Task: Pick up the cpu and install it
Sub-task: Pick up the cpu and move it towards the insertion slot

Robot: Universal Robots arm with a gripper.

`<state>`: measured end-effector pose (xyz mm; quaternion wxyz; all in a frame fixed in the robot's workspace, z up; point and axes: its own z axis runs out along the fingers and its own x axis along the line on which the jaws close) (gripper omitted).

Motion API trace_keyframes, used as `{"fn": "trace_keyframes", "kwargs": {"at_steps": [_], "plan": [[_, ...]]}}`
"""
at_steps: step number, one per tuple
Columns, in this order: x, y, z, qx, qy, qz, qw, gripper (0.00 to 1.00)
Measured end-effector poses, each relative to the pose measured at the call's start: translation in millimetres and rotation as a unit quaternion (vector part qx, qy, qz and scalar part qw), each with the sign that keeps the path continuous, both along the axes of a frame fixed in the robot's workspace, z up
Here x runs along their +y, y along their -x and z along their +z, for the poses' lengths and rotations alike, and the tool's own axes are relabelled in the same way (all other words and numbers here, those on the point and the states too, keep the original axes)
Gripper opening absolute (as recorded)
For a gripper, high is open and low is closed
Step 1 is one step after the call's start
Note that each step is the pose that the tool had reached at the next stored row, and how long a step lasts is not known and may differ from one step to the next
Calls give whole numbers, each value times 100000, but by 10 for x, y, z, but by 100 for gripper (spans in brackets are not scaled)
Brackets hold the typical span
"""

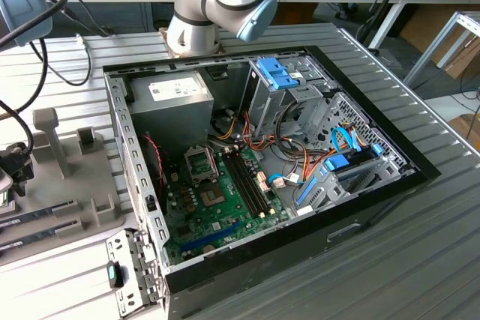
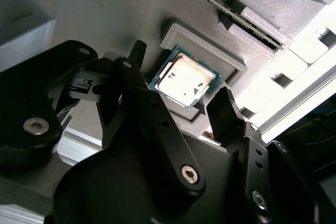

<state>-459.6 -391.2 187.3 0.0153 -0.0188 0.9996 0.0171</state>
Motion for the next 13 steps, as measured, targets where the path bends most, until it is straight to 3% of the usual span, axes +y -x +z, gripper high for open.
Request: {"fn": "trace_keyframes", "kwargs": {"at_steps": [6, 8, 9, 13], "plan": [[0, 1, 0, 0, 0, 1, 100000, 74], [0, 1, 0, 2, 2, -1, 100000, 72], [0, 1, 0, 0, 0, -1, 100000, 65], [0, 1, 0, -4, -2, 0, 100000, 65]]}}
